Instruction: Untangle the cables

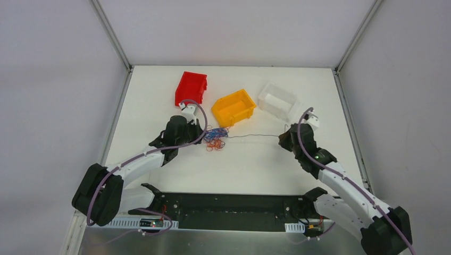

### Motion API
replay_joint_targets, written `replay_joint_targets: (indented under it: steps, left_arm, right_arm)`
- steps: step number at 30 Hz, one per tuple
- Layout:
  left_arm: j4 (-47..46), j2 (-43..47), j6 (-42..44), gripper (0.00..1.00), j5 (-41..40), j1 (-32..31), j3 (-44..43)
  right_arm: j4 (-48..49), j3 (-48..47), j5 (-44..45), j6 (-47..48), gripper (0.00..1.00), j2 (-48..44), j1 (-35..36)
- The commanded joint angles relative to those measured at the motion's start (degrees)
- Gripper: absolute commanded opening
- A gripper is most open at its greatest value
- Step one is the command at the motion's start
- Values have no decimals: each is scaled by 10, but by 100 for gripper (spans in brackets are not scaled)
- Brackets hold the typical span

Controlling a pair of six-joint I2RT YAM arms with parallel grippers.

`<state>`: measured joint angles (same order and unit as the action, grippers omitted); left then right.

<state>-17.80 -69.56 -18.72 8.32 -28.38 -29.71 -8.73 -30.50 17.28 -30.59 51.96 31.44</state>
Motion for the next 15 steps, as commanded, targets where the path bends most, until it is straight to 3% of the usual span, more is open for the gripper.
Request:
replay_joint_targets:
  steps: [1,10,15]
  left_arm:
    - [10,59,-8,0,-163,7,32]
    - [19,80,-6,0,-169,8,37]
    - [20,87,2,0,-156,8,35]
  right_arm:
    - [-91,5,112,-4,0,-71,-63]
    - [-118,-1,117,-13,0,-106,-100]
    - [-106,0,67,1,0,-97,-101]
